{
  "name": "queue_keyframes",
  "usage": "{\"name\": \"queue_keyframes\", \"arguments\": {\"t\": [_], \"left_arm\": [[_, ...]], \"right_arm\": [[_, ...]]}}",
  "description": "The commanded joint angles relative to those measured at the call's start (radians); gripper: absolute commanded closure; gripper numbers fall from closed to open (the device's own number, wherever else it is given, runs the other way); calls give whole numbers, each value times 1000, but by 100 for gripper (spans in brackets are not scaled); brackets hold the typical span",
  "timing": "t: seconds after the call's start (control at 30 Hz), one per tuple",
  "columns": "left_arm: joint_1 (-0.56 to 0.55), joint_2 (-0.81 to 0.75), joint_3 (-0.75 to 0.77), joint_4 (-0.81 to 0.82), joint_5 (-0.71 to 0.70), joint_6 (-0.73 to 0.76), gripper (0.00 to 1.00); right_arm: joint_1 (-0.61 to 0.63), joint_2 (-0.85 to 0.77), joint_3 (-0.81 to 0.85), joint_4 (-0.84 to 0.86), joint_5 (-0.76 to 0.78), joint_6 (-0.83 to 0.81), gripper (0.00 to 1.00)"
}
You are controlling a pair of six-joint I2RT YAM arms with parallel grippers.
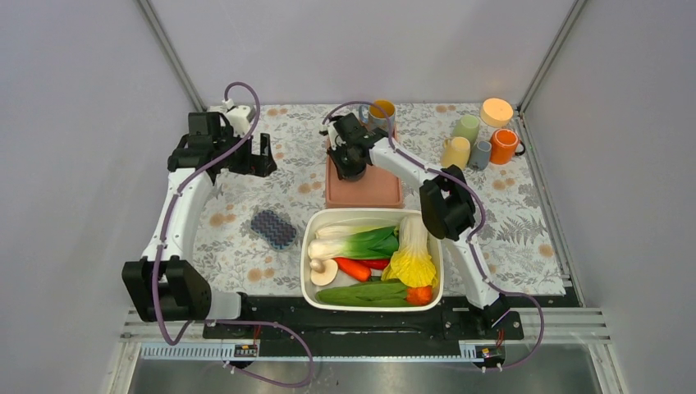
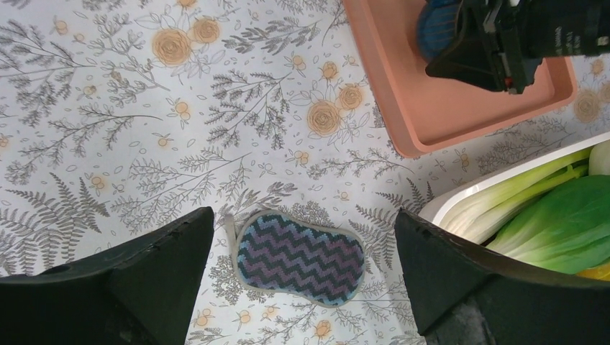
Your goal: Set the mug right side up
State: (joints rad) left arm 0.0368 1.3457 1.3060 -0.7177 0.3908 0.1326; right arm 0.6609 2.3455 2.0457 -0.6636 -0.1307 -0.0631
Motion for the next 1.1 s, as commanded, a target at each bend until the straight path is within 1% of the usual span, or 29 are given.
{"name": "queue_keyframes", "arguments": {"t": [0.0,0.07,0.1,0.13,0.27,0.4,0.5,0.57,0.63,0.7,0.77,0.8,0.87,0.9,1.0,1.07], "left_arm": [[-6,40,-2,15,50,21,1],[-15,59,-1,13,56,20,1],[-21,68,1,13,55,20,1],[-28,77,4,14,51,21,1],[-70,128,40,13,17,21,1],[-126,203,117,25,-23,-8,1],[-192,283,205,42,-67,-43,1],[-238,354,280,47,-89,-69,2],[-280,417,333,62,-112,-96,5],[-315,482,385,78,-119,-128,9],[-342,552,441,81,-112,-190,14],[-355,585,470,79,-119,-204,14],[-381,646,523,81,-152,-224,15],[-392,672,542,86,-178,-230,17],[-425,736,596,94,-259,-221,20],[-432,781,638,76,-292,-205,26]], "right_arm": [[-7,23,123,-14,-16,-19,88],[-11,37,148,-26,-26,-9,65],[-12,40,157,-33,-26,-9,55],[-11,40,163,-39,-27,-11,49],[-11,-10,163,-52,-29,-25,35],[-14,-139,99,-50,-17,-31,33],[-33,-290,-17,-12,33,-7,31],[-65,-415,-149,48,70,23,30],[-115,-555,-316,129,83,55,30],[-177,-702,-474,200,92,106,29],[-242,-798,-600,250,139,122,28],[-283,-838,-656,267,173,125,28],[-352,-904,-752,292,174,140,27],[-377,-930,-807,304,167,151,27],[-429,-990,-895,338,156,155,27],[-443,-1006,-923,340,149,145,26]]}}
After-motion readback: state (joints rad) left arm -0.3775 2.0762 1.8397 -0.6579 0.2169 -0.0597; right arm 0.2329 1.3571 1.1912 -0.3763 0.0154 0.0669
